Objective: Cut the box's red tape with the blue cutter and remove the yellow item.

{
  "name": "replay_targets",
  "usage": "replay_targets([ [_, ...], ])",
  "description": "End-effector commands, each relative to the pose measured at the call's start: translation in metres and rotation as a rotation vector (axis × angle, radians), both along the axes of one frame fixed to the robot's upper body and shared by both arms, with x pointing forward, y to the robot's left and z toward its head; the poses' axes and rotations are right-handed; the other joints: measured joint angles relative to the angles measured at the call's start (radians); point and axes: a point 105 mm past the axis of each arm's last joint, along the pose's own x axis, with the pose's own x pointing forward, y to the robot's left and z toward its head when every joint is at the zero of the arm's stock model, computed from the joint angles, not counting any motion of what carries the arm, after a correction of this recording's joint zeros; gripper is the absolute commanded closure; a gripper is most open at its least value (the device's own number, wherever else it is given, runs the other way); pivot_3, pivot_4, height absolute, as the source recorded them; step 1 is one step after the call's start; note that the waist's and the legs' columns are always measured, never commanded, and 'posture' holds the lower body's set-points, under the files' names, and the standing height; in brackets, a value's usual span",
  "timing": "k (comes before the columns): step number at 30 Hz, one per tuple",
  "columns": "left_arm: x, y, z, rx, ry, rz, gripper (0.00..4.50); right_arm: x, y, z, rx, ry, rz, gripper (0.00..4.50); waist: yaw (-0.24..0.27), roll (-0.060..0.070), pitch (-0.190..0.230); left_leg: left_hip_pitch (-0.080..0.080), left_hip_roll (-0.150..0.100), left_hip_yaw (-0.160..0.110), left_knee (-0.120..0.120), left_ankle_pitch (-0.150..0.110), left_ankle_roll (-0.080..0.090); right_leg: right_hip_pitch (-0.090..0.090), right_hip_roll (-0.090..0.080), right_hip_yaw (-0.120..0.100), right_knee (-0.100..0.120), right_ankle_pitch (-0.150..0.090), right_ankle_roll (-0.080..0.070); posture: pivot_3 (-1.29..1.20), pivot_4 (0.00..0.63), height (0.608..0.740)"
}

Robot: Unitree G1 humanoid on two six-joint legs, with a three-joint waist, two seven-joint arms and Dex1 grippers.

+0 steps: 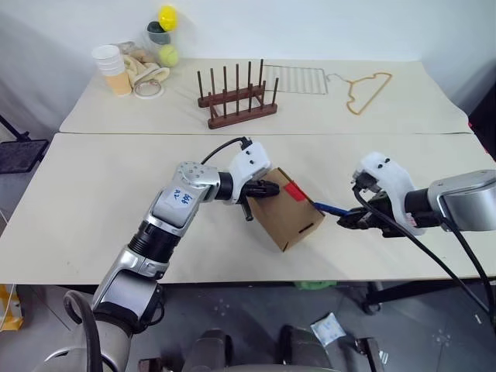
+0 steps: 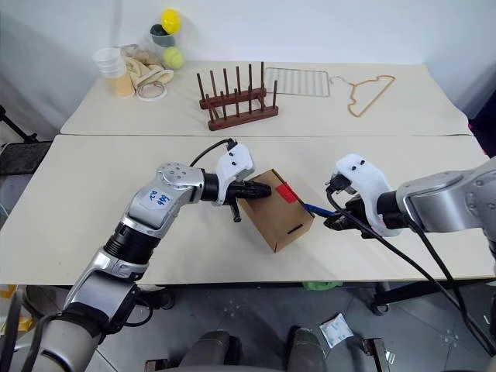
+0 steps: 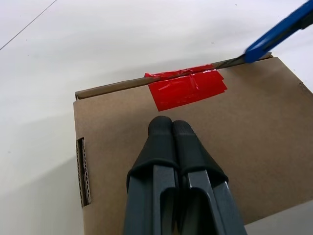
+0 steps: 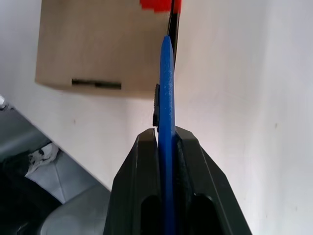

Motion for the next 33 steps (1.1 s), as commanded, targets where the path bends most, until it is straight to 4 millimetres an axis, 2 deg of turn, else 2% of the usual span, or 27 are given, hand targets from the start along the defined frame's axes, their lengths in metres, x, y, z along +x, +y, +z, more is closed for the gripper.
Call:
replay_targets([
  [1, -0.001, 0.008, -0.037, 0.068, 0.118, 0.042, 4.50, -0.011, 0.009, 0.021, 0.076, -0.034, 0.076, 4.43, 0.002, 0.000, 0.000, 0.000, 0.000, 0.000, 0.000, 0.000, 0.000, 0.000, 0.000, 0.000, 0.000, 0.000, 0.000, 0.00, 0.150, 0.740],
  [4, -0.005, 0.003, -0.028, 0.017, 0.117, -0.001, 4.50, -0.010, 0.010, 0.044, 0.129, -0.111, 0.081, 4.43, 0.001, 0.000, 0.000, 0.000, 0.001, 0.000, 0.000, 0.000, 0.000, -0.001, 0.000, 0.001, 0.000, 0.000, 0.000, 0.00, 0.150, 0.740],
  [6, -0.005, 0.005, -0.025, 0.012, 0.118, -0.004, 4.50, -0.007, 0.002, 0.057, 0.143, -0.148, 0.049, 4.43, 0.003, 0.000, 0.000, 0.000, 0.001, 0.000, 0.000, 0.000, 0.000, -0.001, 0.000, 0.001, 0.000, 0.000, 0.000, 0.00, 0.150, 0.740],
  [10, -0.001, 0.013, -0.012, 0.002, 0.085, -0.013, 4.50, 0.001, -0.029, 0.079, 0.214, -0.233, -0.070, 4.43, 0.007, 0.000, 0.000, -0.002, 0.001, 0.001, 0.000, -0.001, 0.001, -0.001, 0.000, 0.001, -0.002, 0.000, 0.000, 0.00, 0.150, 0.740],
  [12, -0.002, 0.014, -0.006, -0.011, 0.061, -0.043, 4.50, 0.008, -0.041, 0.080, 0.229, -0.274, -0.115, 4.43, 0.007, 0.000, 0.000, -0.002, 0.000, 0.002, -0.001, -0.001, 0.001, -0.001, 0.000, 0.001, -0.002, 0.000, 0.000, 0.00, 0.150, 0.740],
  [17, -0.001, 0.016, 0.003, -0.035, 0.037, -0.062, 4.50, 0.037, -0.074, 0.052, 0.253, -0.440, -0.133, 4.43, -0.004, 0.000, 0.000, -0.002, -0.001, 0.010, -0.002, -0.001, 0.001, -0.002, 0.001, 0.001, -0.001, 0.000, 0.000, 0.00, 0.150, 0.740],
  [18, -0.001, 0.016, 0.004, -0.038, 0.030, -0.072, 4.50, 0.047, -0.085, 0.042, 0.247, -0.493, -0.166, 4.43, -0.007, 0.000, 0.000, -0.001, -0.001, 0.010, -0.002, -0.001, 0.001, -0.003, 0.001, 0.001, -0.001, 0.000, 0.000, 0.00, 0.150, 0.740],
  [19, -0.001, 0.015, 0.006, -0.040, 0.021, -0.078, 4.50, 0.058, -0.101, 0.023, 0.197, -0.529, -0.215, 4.43, -0.009, 0.000, 0.000, -0.001, -0.001, 0.011, -0.002, -0.001, 0.001, -0.003, 0.001, 0.002, -0.001, 0.000, 0.000, 0.00, 0.150, 0.740],
  [22, 0.000, 0.011, 0.011, -0.054, 0.006, -0.089, 4.50, 0.073, -0.133, -0.022, 0.071, -0.576, -0.285, 4.43, -0.009, 0.000, 0.000, -0.001, -0.001, 0.012, -0.003, 0.000, 0.001, -0.003, 0.001, 0.002, -0.001, 0.000, 0.000, 0.00, 0.150, 0.740],
  [27, 0.000, 0.009, 0.021, -0.094, -0.014, -0.099, 4.50, 0.085, -0.159, -0.063, 0.027, -0.581, -0.356, 4.43, -0.012, 0.004, 0.003, -0.002, -0.001, 0.012, -0.003, 0.000, 0.000, -0.003, 0.001, 0.002, -0.001, 0.000, 0.000, 0.00, 0.150, 0.740],
  [29, 0.001, 0.009, 0.024, -0.114, -0.015, -0.096, 4.50, 0.083, -0.163, -0.075, 0.018, -0.543, -0.349, 3.69, -0.013, 0.004, 0.003, -0.001, -0.001, 0.012, -0.003, 0.000, 0.000, -0.003, 0.001, 0.002, -0.001, 0.000, 0.000, 0.00, 0.150, 0.740],
  [31, -0.003, 0.012, 0.032, -0.134, -0.036, -0.127, 4.50, 0.081, -0.166, -0.076, 0.030, -0.546, -0.329, 3.13, -0.011, 0.004, 0.003, -0.001, -0.001, 0.012, -0.003, 0.000, 0.000, -0.003, 0.001, 0.002, -0.001, 0.000, 0.000, 0.00, 0.150, 0.740],
  [33, -0.011, 0.025, 0.045, -0.160, -0.072, -0.178, 4.50, 0.077, -0.165, -0.057, 0.047, -0.618, -0.278, 2.47, -0.012, 0.004, 0.003, -0.001, -0.001, 0.011, -0.003, 0.000, 0.000, -0.003, 0.001, 0.001, -0.001, 0.000, 0.000, 0.00, 0.150, 0.740],
])
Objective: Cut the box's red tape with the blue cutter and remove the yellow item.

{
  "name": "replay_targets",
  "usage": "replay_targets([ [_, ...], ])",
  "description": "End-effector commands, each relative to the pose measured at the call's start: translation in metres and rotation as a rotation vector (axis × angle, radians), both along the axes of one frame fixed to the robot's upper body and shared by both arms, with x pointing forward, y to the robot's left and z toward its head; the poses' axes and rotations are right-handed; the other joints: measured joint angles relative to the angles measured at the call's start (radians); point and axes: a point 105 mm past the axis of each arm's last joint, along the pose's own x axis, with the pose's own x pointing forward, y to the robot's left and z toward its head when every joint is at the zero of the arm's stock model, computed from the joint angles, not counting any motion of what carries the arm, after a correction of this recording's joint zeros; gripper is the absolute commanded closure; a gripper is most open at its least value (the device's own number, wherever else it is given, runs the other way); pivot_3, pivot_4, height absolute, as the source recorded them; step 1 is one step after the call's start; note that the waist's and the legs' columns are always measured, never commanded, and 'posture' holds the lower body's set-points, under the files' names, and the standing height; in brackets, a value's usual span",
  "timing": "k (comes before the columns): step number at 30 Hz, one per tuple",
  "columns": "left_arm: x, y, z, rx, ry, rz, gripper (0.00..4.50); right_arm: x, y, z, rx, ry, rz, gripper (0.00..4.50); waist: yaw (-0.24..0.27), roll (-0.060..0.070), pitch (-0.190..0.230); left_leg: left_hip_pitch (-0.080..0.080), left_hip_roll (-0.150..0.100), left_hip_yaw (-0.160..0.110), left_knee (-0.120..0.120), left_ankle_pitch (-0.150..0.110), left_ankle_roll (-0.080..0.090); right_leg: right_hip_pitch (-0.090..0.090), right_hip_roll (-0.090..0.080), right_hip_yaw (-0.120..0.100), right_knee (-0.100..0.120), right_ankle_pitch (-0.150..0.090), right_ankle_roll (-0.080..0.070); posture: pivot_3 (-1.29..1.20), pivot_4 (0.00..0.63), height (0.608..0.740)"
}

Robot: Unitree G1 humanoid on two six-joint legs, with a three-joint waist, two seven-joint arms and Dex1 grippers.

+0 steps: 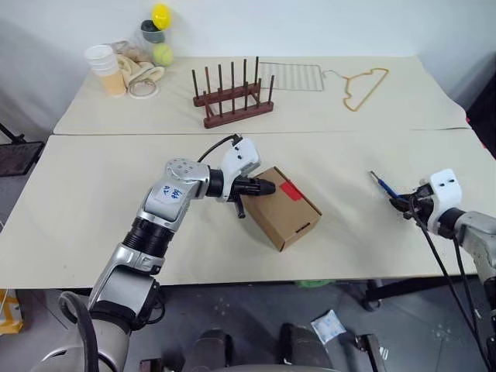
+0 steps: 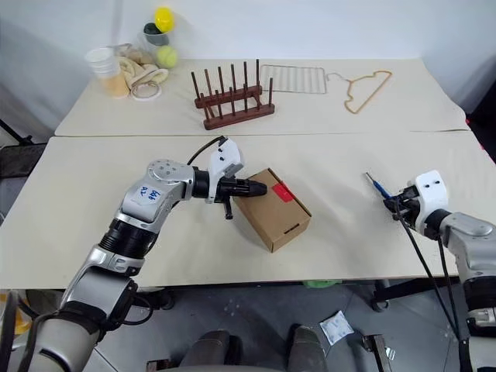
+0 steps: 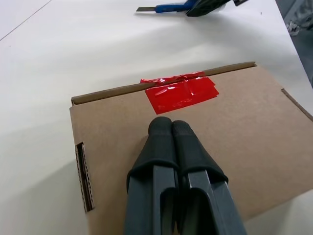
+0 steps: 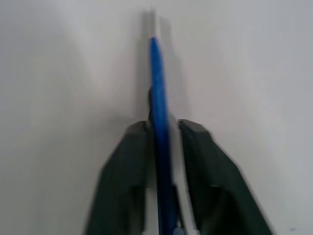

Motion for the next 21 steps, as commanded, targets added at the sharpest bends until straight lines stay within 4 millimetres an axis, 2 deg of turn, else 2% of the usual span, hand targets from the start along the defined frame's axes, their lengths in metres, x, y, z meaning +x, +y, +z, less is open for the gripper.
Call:
replay_targets([
  [1, -0.015, 0.024, 0.038, -0.080, -0.114, -0.093, 4.50, -0.009, -0.005, 0.036, -0.017, -0.136, 0.082, 2.15, -0.002, 0.001, 0.001, 0.000, 0.000, 0.000, 0.000, 0.000, 0.000, 0.000, 0.000, 0.000, 0.000, 0.000, 0.000, 0.00, 0.150, 0.740],
  [3, -0.022, 0.042, 0.043, -0.081, -0.140, -0.114, 4.50, -0.015, -0.004, 0.058, -0.012, -0.210, 0.137, 1.48, -0.006, 0.003, 0.002, 0.000, 0.000, 0.000, -0.002, 0.000, 0.000, -0.001, 0.000, 0.000, 0.000, 0.000, 0.000, 0.00, 0.150, 0.740],
  [6, -0.025, 0.075, 0.039, -0.018, -0.128, -0.060, 4.50, -0.031, 0.018, 0.083, 0.044, -0.214, 0.315, 1.48, -0.011, 0.006, 0.004, 0.000, 0.000, 0.001, -0.002, 0.000, 0.000, -0.001, 0.000, 0.000, -0.001, 0.000, 0.000, 0.00, 0.150, 0.740],
  [9, -0.027, 0.095, 0.026, 0.049, -0.090, -0.012, 4.50, -0.035, 0.047, 0.086, 0.034, -0.187, 0.442, 1.48, -0.011, 0.006, 0.004, 0.002, 0.001, 0.001, -0.002, 0.000, 0.000, 0.000, 0.001, 0.000, 0.001, 0.000, 0.000, 0.00, 0.150, 0.740],
  [12, -0.031, 0.101, -0.001, 0.090, -0.006, 0.031, 4.50, -0.023, 0.079, 0.070, -0.062, -0.167, 0.508, 2.11, -0.011, 0.005, 0.003, 0.002, 0.001, 0.000, -0.001, 0.000, 0.000, 0.001, 0.000, 0.001, 0.000, 0.000, 0.000, 0.00, 0.150, 0.740],
  [15, -0.036, 0.096, -0.026, 0.138, 0.036, 0.044, 4.50, -0.006, 0.110, 0.050, -0.163, -0.177, 0.553, 3.14, -0.005, 0.005, 0.003, 0.001, 0.000, 0.000, 0.000, 0.000, 0.000, 0.000, 0.000, 0.001, 0.001, 0.000, 0.000, 0.00, 0.150, 0.740],
  [19, -0.035, 0.078, -0.035, 0.102, 0.063, 0.066, 4.50, 0.008, 0.140, 0.034, -0.234, -0.198, 0.605, 4.47, 0.003, 0.005, 0.004, -0.001, 0.000, -0.001, 0.000, 0.000, 0.000, -0.002, 0.000, 0.001, 0.001, 0.000, 0.000, 0.00, 0.150, 0.740],
  [21, -0.032, 0.068, -0.037, 0.086, 0.067, 0.084, 4.50, 0.010, 0.153, 0.027, -0.236, -0.198, 0.644, 4.47, 0.003, 0.005, 0.004, -0.002, -0.001, -0.002, 0.001, 0.000, 0.000, -0.002, 0.000, 0.001, 0.002, 0.000, 0.000, 0.00, 0.150, 0.740],
])
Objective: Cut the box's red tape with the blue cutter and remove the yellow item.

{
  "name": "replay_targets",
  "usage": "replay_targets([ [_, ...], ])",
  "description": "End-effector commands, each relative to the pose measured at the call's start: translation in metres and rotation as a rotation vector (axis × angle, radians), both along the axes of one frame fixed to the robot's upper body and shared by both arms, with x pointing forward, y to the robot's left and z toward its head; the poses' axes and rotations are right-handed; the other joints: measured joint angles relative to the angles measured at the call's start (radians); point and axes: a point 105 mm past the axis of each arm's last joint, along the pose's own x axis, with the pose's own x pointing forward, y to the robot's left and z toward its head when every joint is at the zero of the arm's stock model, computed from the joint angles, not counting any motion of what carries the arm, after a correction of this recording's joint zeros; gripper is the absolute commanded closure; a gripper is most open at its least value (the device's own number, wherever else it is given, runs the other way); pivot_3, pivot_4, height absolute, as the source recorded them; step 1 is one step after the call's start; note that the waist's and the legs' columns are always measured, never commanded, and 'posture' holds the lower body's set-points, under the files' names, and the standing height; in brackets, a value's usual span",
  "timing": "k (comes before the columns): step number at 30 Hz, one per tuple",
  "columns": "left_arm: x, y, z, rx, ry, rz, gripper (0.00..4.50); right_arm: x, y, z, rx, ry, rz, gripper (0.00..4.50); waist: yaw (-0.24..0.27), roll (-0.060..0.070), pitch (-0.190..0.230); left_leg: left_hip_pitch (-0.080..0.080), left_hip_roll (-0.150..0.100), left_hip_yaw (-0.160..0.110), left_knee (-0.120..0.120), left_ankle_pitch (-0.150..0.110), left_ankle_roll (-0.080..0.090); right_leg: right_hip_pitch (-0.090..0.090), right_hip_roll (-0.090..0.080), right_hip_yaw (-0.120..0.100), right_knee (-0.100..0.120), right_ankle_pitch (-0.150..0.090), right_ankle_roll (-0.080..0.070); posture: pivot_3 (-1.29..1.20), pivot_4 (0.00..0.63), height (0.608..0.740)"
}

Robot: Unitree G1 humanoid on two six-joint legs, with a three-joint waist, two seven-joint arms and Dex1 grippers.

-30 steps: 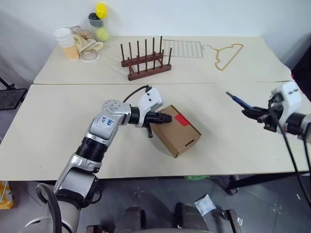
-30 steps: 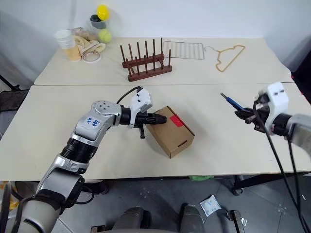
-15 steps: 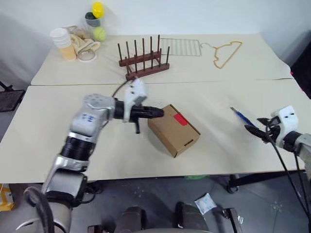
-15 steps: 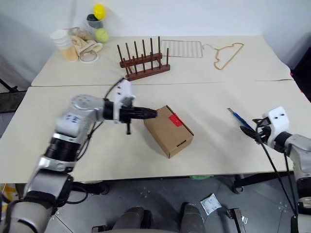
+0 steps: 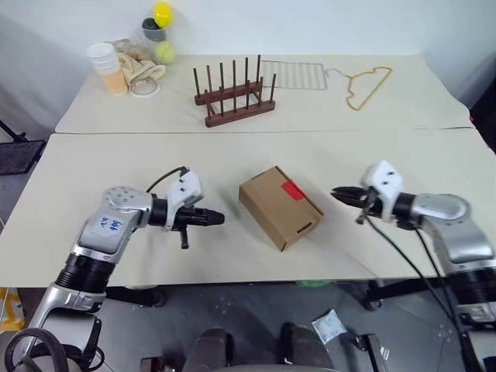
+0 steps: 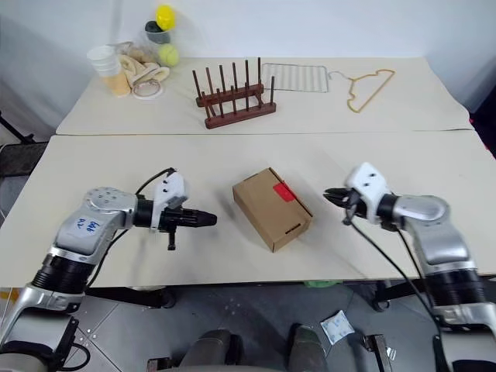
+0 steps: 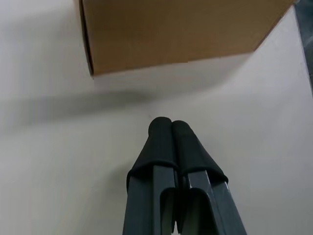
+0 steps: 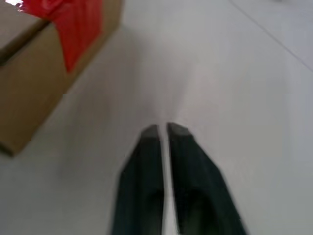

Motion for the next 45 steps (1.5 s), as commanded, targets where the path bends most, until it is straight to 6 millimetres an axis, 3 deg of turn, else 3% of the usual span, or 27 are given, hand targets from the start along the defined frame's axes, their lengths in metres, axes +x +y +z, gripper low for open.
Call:
replay_targets([
  [1, 0.006, -0.020, 0.008, -0.024, -0.053, 0.020, 4.50, 0.000, 0.019, -0.001, -0.010, -0.016, 0.070, 4.47, -0.001, 0.000, 0.000, 0.000, 0.000, 0.000, 0.000, 0.000, 0.000, 0.000, 0.000, 0.000, 0.000, 0.000, 0.000, 0.00, 0.150, 0.740],
  [4, 0.016, -0.034, 0.008, -0.057, -0.052, 0.065, 4.50, -0.023, 0.046, -0.004, 0.037, 0.082, 0.224, 4.47, -0.004, 0.000, 0.000, 0.000, 0.000, -0.001, 0.000, 0.000, 0.000, 0.000, 0.000, -0.002, 0.000, 0.000, 0.000, 0.00, 0.150, 0.740],
  [12, 0.021, -0.044, 0.008, -0.058, -0.037, 0.080, 4.50, -0.045, 0.062, -0.005, -0.005, 0.169, 0.279, 4.47, -0.006, 0.000, 0.000, 0.001, 0.001, 0.000, 0.000, 0.000, 0.000, 0.000, 0.001, -0.001, 0.002, 0.000, 0.000, 0.00, 0.150, 0.740],
  [20, 0.007, -0.044, 0.010, -0.052, -0.010, -0.009, 4.50, -0.035, 0.049, -0.008, -0.036, 0.146, 0.155, 4.47, -0.004, 0.000, 0.000, 0.001, 0.000, 0.000, 0.001, 0.000, 0.000, 0.000, 0.000, -0.001, 0.002, 0.000, 0.000, 0.00, 0.150, 0.740],
  [30, 0.001, -0.055, 0.009, -0.054, -0.003, -0.052, 4.50, -0.025, 0.055, -0.003, -0.009, 0.109, 0.139, 4.47, -0.005, 0.000, 0.000, 0.001, 0.000, 0.000, 0.001, 0.000, 0.000, 0.000, 0.001, -0.001, 0.002, 0.000, 0.000, 0.00, 0.150, 0.740],
  [35, 0.008, -0.028, 0.028, 0.000, -0.083, -0.050, 4.50, -0.029, 0.025, 0.014, -0.036, 0.106, 0.074, 4.47, -0.005, 0.000, 0.000, 0.001, 0.000, 0.000, 0.001, 0.000, 0.000, 0.000, 0.001, -0.001, 0.002, 0.000, 0.000, 0.00, 0.150, 0.740],
  [38, 0.008, -0.017, 0.047, 0.002, -0.108, -0.109, 4.50, -0.036, -0.001, 0.032, 0.031, 0.205, -0.036, 3.87, -0.001, 0.000, 0.000, 0.000, 0.000, 0.000, 0.001, 0.000, 0.000, 0.000, 0.000, -0.001, 0.001, 0.000, 0.000, 0.00, 0.150, 0.740],
  [40, 0.003, -0.020, 0.058, -0.017, -0.121, -0.178, 4.50, -0.040, -0.010, 0.040, 0.080, 0.286, -0.105, 3.25, -0.001, 0.000, 0.000, 0.000, 0.000, 0.000, 0.002, 0.000, 0.000, 0.000, 0.000, -0.001, 0.001, 0.000, 0.000, 0.00, 0.150, 0.740],
  [45, -0.007, -0.053, 0.082, -0.127, -0.164, -0.331, 4.50, -0.060, -0.006, 0.048, 0.154, 0.536, -0.195, 1.58, -0.003, 0.000, 0.000, 0.000, 0.001, -0.001, 0.002, 0.000, 0.000, 0.001, 0.000, -0.001, 0.002, 0.000, 0.000, 0.00, 0.150, 0.740],
])
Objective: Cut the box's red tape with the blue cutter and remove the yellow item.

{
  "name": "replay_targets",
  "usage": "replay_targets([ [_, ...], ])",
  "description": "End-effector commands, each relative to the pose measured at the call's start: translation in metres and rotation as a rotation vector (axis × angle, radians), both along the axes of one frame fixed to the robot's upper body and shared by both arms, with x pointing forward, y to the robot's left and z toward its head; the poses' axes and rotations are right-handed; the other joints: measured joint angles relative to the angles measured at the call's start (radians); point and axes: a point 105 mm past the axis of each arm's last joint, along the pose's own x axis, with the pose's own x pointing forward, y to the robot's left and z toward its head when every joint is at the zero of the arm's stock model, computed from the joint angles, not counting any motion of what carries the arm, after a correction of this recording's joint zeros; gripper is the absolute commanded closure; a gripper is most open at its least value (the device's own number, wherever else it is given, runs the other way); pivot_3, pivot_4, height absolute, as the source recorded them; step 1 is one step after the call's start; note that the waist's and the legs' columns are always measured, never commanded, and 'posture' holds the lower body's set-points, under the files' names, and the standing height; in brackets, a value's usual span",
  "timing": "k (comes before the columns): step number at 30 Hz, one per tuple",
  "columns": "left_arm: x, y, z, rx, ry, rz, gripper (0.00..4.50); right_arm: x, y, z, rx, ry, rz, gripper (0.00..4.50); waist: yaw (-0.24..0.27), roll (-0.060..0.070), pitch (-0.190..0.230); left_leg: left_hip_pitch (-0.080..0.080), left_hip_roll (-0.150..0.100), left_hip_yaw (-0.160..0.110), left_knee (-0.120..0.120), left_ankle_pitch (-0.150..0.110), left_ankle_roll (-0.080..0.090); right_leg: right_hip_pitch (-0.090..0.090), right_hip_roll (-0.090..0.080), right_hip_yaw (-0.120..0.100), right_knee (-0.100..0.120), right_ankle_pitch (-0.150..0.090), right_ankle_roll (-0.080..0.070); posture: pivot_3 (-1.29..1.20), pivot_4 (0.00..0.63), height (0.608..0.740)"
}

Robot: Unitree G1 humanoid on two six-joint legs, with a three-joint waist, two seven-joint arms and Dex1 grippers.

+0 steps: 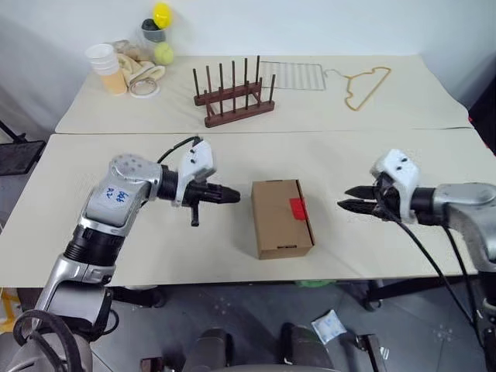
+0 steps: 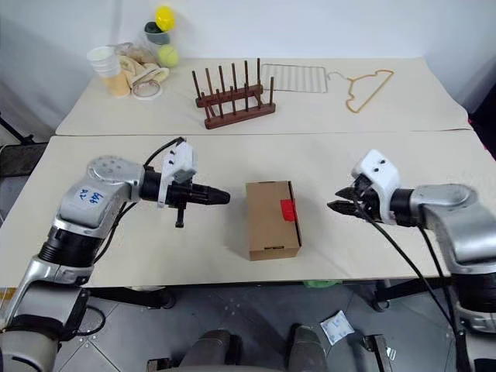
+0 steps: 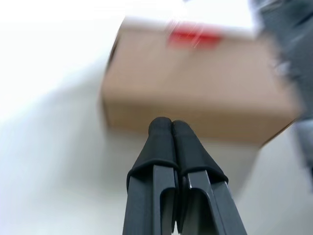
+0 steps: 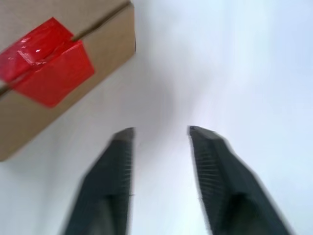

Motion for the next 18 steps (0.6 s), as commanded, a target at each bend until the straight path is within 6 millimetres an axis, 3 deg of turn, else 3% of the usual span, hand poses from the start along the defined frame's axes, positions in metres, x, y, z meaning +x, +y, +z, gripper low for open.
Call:
replay_targets([
  [1, -0.006, -0.022, 0.011, -0.043, -0.044, -0.084, 4.50, -0.010, 0.012, 0.015, 0.082, 0.083, -0.035, 1.23, 0.000, 0.000, 0.000, 0.000, 0.000, 0.000, 0.000, 0.000, 0.000, 0.000, 0.000, 0.000, 0.000, 0.000, 0.000, 0.00, 0.150, 0.740],
  [4, -0.001, -0.038, 0.001, -0.019, -0.052, -0.086, 4.50, -0.010, 0.020, 0.016, 0.099, 0.122, -0.071, 0.23, -0.001, 0.000, 0.000, 0.000, 0.000, 0.000, 0.000, 0.000, 0.000, 0.000, 0.000, 0.000, 0.000, 0.000, 0.000, 0.00, 0.150, 0.740],
  [7, 0.008, -0.059, -0.021, 0.072, -0.082, -0.051, 4.50, -0.005, 0.039, 0.017, 0.144, 0.148, -0.090, 0.23, -0.001, 0.000, 0.000, 0.000, -0.001, 0.001, 0.000, 0.000, 0.000, 0.000, 0.000, 0.001, 0.001, 0.000, 0.000, 0.00, 0.150, 0.740],
  [9, 0.009, -0.065, -0.023, 0.073, -0.082, -0.044, 4.50, -0.003, 0.043, 0.016, 0.137, 0.141, -0.095, 0.23, 0.000, 0.000, 0.000, 0.000, -0.001, 0.001, 0.000, 0.000, 0.000, -0.001, 0.000, 0.001, 0.001, 0.000, 0.000, 0.00, 0.150, 0.740],
  [18, 0.000, -0.066, -0.037, 0.109, -0.042, -0.048, 4.50, 0.002, 0.049, 0.005, 0.127, 0.150, -0.128, 0.23, -0.001, 0.000, 0.000, -0.002, -0.001, 0.000, 0.000, 0.000, 0.000, -0.002, 0.000, 0.000, 0.001, 0.000, 0.000, 0.00, 0.150, 0.740],
])
